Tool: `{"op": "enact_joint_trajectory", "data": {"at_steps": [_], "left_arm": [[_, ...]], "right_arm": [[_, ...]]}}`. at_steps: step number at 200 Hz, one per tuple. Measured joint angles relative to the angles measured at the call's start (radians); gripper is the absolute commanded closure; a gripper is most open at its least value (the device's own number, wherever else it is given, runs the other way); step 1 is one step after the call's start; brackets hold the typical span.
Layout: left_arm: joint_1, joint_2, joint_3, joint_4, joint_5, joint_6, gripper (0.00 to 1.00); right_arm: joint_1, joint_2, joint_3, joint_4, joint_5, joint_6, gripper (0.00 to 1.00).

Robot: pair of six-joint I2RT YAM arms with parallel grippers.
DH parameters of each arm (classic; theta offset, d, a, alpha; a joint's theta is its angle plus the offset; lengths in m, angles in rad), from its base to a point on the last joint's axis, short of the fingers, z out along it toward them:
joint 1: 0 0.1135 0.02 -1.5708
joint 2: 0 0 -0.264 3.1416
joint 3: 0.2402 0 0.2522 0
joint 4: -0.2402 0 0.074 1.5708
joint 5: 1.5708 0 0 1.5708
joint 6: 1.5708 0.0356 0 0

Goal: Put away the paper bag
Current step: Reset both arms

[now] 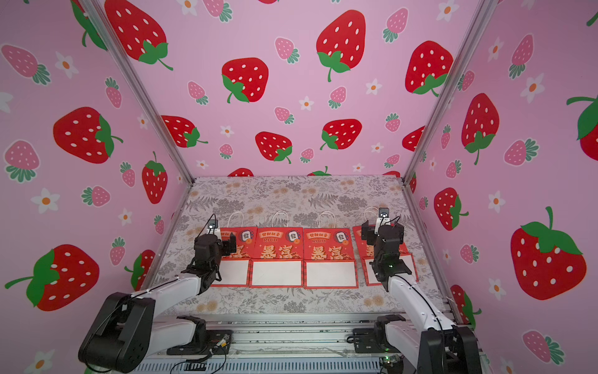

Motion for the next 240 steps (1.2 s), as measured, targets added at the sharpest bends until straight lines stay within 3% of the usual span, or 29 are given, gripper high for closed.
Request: {"op": "enact_joint_trajectory", "data": {"at_steps": [90, 149, 191, 240], "left_arm": [[0.061, 0.161, -0.005, 0.230, 0.152, 0.039, 0.00], [0.073, 0.168, 0.003, 0.220, 0.216, 0.048, 0.01], [0.120, 0.205, 0.100, 0.136, 0.285, 0.039, 0.01], [0.140, 0.215, 0.128, 0.077, 0.329, 0.023, 0.01]], "right_arm": [[-0.087, 0.213, -0.075, 0.333, -0.152, 0.070, 0.01], [-0.114, 0.238, -0.075, 0.361, -0.229, 0.103, 0.01], [-0.116, 0.242, -0.080, 0.357, -0.248, 0.119, 0.01], [-0.140, 0.481, -0.091, 0.503, -0.254, 0.142, 0.01]]}}
